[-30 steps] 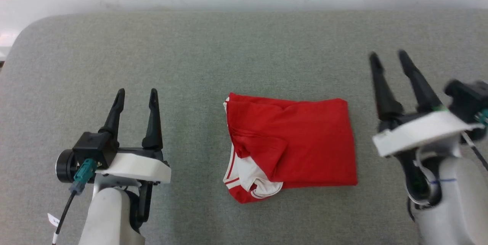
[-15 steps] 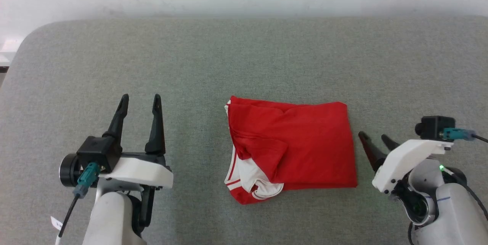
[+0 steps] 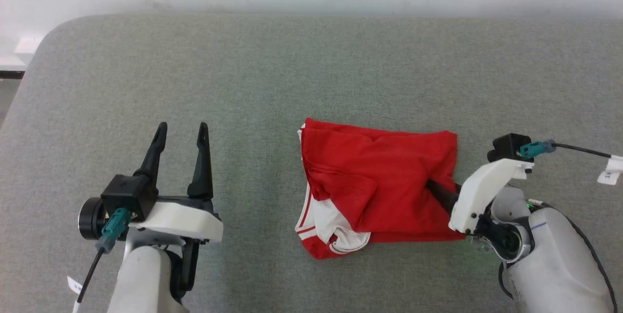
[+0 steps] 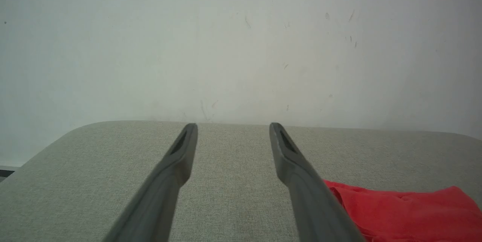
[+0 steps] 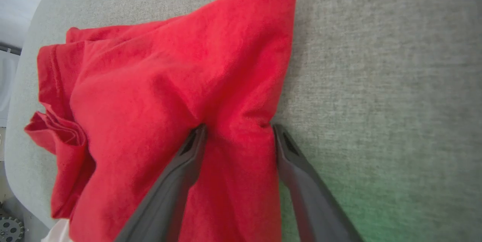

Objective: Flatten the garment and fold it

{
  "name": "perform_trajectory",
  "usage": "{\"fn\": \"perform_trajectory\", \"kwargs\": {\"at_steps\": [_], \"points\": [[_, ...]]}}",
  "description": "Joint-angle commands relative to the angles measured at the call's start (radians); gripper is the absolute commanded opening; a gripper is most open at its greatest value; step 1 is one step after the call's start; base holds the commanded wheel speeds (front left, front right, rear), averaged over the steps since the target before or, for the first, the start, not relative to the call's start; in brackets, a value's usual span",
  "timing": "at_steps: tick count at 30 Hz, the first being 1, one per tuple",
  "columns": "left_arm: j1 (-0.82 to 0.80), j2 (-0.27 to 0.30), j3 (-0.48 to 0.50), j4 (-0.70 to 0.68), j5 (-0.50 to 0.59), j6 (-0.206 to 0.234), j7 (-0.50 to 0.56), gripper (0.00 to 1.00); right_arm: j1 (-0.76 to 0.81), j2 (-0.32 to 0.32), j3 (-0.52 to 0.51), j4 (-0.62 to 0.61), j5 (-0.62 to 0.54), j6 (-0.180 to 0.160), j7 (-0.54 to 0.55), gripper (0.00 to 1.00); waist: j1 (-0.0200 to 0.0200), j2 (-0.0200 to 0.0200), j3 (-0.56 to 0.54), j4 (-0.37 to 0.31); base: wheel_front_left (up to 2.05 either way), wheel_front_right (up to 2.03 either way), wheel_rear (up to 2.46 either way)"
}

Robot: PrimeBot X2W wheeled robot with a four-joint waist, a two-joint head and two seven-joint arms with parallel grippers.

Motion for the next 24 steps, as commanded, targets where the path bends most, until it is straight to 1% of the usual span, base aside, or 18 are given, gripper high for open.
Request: {"fn": "perform_trajectory", "kwargs": {"at_steps": [1,3,5,7,9,12,14,17,20,24], "points": [[0.009,-0.003,-0.001,0.003,0.005,-0.005,-0.005,1.0,0.001,0.007,0.014,0.025,0.004,-0.001,0.006,0.25,0.0,0.0,0.001,0.001,0.0,0.0,0.0],[0.008,-0.004,0.001,0.002,0.005,-0.005,-0.005,1.0,-0.014,0.007,0.024,0.04,-0.003,-0.001,0.0,0.0,0.0,0.0,0.003,0.0,0.0,0.0,0.0],[0.008,-0.004,0.006,0.001,0.006,-0.004,-0.005,1.0,-0.028,0.007,0.035,0.043,-0.029,-0.001,-0.005,0.0,0.0,0.0,0.005,-0.004,0.0,0.0,0.0],[0.008,-0.003,0.011,-0.002,0.007,-0.001,-0.005,1.0,-0.044,0.007,0.046,0.03,-0.079,-0.001,-0.008,0.0,0.0,0.0,0.008,-0.013,0.0,0.0,0.0],[0.008,-0.003,0.016,-0.007,0.009,0.003,-0.005,1.0,-0.06,0.007,0.068,-0.001,-0.177,-0.001,0.001,0.0,0.0,0.0,0.012,-0.026,0.0,0.0,0.0],[0.01,-0.003,0.021,-0.018,0.011,0.006,-0.005,1.0,-0.087,-0.007,0.12,-0.073,-0.38,-0.001,0.041,0.0,0.0,0.0,0.019,-0.055,0.0,0.0,0.0],[0.011,-0.002,0.023,-0.025,0.012,0.007,-0.005,1.0,-0.104,-0.046,0.181,-0.124,-0.48,-0.001,0.071,0.0,0.0,0.0,0.025,-0.078,0.0,0.0,0.0],[0.008,0.0,0.028,-0.037,0.014,0.008,-0.005,1.0,-0.142,-0.131,0.274,-0.191,-0.56,-0.001,0.097,0.0,0.0,0.0,0.04,-0.123,0.0,0.0,0.0],[0.0,0.002,0.03,-0.054,0.017,0.009,-0.005,1.0,-0.196,-0.217,0.345,-0.235,-0.591,-0.001,0.098,0.0,0.0,0.0,0.065,-0.18,0.0,0.0,0.0],[-0.021,0.006,0.028,-0.079,0.025,0.011,-0.005,1.0,-0.258,-0.304,0.391,-0.255,-0.592,-0.001,0.08,0.0,0.0,0.0,0.107,-0.26,0.0,0.0,0.0]]}}
